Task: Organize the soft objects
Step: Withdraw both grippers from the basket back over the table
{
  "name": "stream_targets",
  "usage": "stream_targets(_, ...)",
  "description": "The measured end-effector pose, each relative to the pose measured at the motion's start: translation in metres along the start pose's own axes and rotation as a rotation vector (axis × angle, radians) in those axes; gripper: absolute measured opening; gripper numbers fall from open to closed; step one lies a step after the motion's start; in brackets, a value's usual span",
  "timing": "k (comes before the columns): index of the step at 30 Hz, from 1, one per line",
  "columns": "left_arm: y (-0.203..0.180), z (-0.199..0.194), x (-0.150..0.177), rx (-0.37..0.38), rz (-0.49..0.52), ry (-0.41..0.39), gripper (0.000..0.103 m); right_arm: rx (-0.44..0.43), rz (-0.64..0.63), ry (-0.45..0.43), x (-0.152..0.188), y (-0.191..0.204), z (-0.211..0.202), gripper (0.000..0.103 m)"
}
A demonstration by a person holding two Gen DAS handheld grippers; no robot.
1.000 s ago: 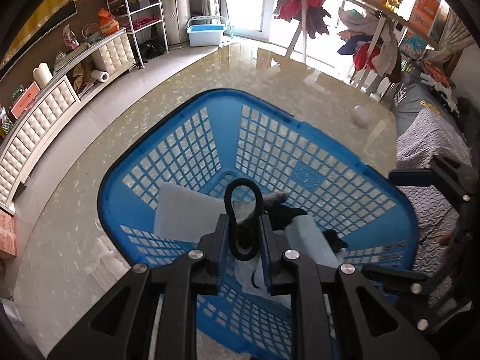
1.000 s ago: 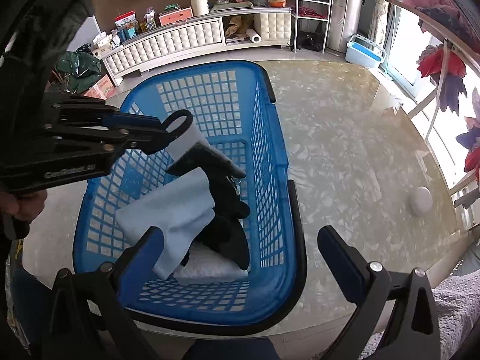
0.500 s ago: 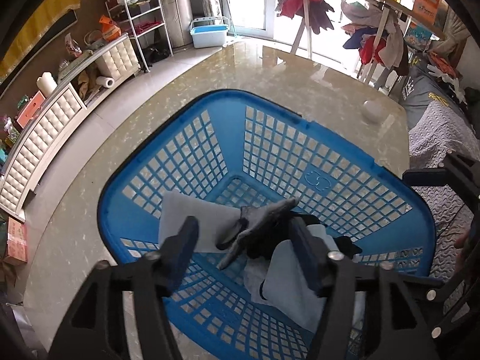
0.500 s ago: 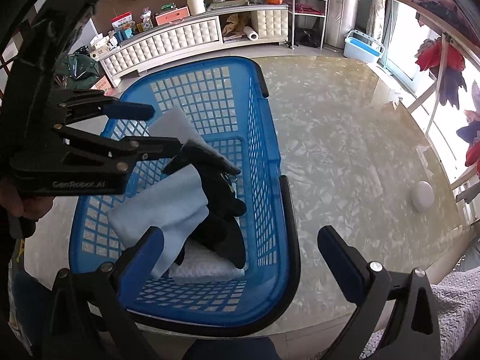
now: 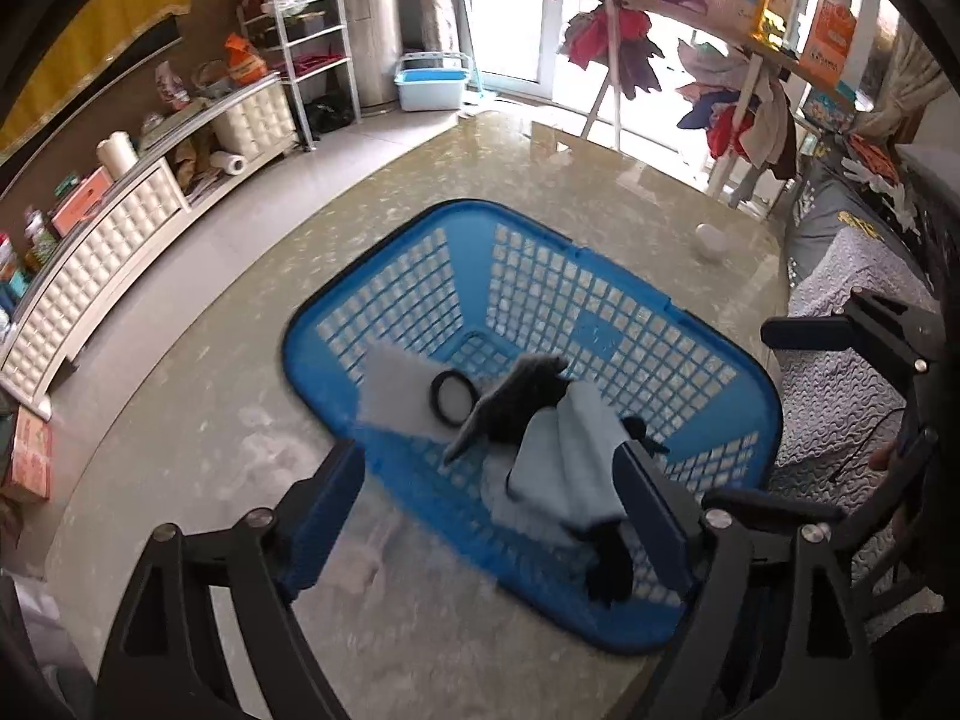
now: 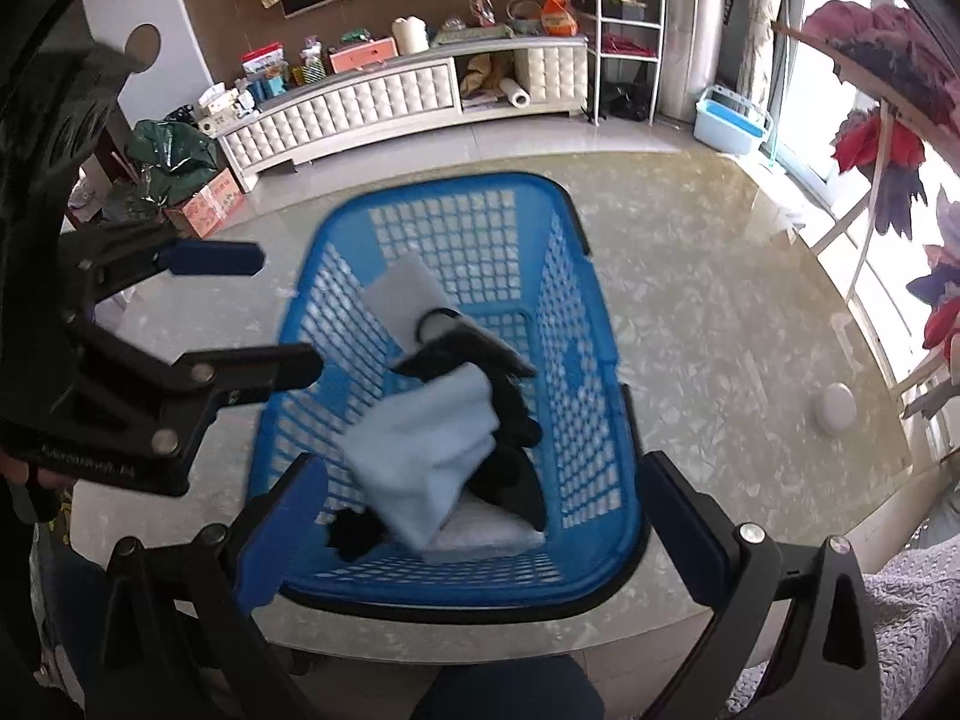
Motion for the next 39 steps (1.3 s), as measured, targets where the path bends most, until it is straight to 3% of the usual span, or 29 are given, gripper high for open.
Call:
stream_targets(11, 0.039, -0.05, 0.064, -0.054, -0.144, -0.04, 0.103, -0.038, -0.027, -0.04, -0.001, 0.05, -0.016, 0.103)
stream_targets(25, 0.102, -0.088, 0.137, -0.105, -0.334, -0.099, 0.103, -0.024, -0.165, -0.062, -0.022, 0.129, -0.001, 0.103)
stream_targets(39, 0.155, -0.074, 0.188, -0.091, -0.454, -0.098, 0.103, -0.025, -0.265, 0.006, -0.031, 0.185, 0.049, 0.103)
Point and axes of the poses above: each gripper's, at about its wrist camera, not at the fingertips, and z roughly the way its jaws point, y to its left, x to its underside, the point moved 9 cm from there along z, roughly the way its jaws point, and after that the axes turned 10 degrees about y, right-handed, at the moved point
